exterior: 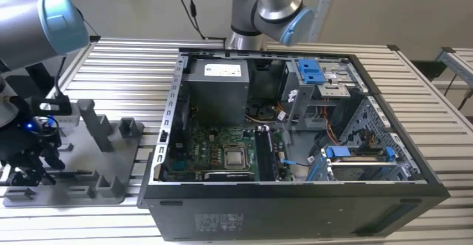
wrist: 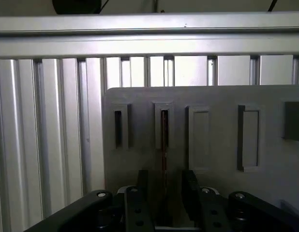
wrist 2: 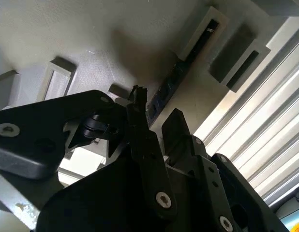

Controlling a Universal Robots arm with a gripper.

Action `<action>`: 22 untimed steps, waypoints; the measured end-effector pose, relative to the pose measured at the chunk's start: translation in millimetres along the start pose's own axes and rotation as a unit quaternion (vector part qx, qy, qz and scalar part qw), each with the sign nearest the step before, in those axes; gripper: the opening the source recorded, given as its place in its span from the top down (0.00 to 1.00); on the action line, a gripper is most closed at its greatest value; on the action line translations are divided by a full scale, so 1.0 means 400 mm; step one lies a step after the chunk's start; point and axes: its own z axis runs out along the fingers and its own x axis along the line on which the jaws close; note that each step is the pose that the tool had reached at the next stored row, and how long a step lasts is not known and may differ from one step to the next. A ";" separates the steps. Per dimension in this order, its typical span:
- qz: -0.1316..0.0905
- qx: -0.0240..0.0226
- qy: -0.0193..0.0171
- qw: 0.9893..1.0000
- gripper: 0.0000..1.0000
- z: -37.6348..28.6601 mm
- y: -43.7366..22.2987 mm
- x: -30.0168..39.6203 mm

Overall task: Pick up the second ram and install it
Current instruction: 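Pick up the second ram and move it above second insertion slot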

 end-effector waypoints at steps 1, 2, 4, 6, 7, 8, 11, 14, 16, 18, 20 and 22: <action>0.000 0.000 0.000 1.000 0.58 0.001 0.000 -0.001; 0.000 0.001 0.000 1.000 0.58 0.002 0.001 -0.001; 0.000 0.001 0.000 1.000 0.58 0.003 0.001 -0.003; 0.000 0.002 0.000 1.000 0.58 0.003 0.001 -0.006; 0.000 0.002 0.000 1.000 0.58 0.003 0.001 -0.008; 0.000 0.002 0.000 1.000 0.58 0.004 0.002 -0.009; 0.000 0.002 0.000 1.000 0.58 0.004 0.004 -0.010; 0.000 0.002 0.000 1.000 0.58 0.004 0.004 -0.010; 0.000 0.002 0.000 1.000 0.58 0.004 0.004 -0.010; 0.000 0.002 0.000 1.000 0.58 0.004 0.004 -0.010; 0.000 0.002 0.000 1.000 0.58 0.003 0.004 -0.009; 0.000 0.002 -0.001 1.000 0.58 0.001 0.004 -0.009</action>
